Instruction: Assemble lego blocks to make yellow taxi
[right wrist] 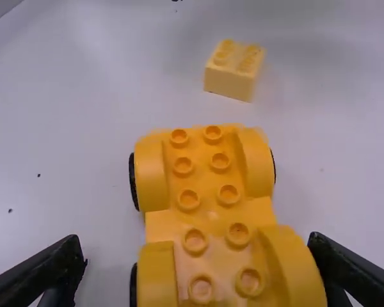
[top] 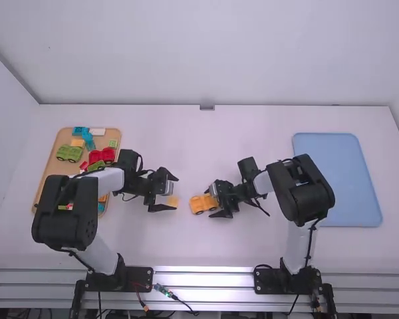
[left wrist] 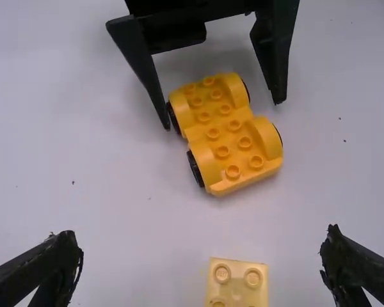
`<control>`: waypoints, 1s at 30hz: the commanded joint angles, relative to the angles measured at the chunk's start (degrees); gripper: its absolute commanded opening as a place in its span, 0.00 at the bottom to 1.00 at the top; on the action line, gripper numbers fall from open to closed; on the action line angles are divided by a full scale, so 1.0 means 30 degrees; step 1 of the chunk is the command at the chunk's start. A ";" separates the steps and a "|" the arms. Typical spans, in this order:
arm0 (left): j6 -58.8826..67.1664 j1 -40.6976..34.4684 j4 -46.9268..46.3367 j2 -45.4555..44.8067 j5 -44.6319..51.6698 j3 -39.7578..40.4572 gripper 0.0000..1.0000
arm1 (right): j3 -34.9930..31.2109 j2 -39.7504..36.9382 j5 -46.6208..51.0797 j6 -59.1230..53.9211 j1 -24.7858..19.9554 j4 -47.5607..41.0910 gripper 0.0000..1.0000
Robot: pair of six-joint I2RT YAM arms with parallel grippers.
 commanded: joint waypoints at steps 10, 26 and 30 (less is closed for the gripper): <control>-0.0146 -0.0080 -0.0168 0.0073 0.0401 0.0204 0.99 | -0.0189 0.0284 0.2011 0.3366 0.1515 0.1625 0.63; -0.0146 -0.0226 -0.1246 0.0219 -0.1180 0.0168 0.99 | -0.2025 0.0240 0.3555 0.9165 0.0408 0.5974 0.52; -0.0138 -0.0466 -0.1209 0.0517 -0.1443 0.0219 0.99 | -0.3089 0.0240 0.4495 1.0047 0.0984 0.8298 0.54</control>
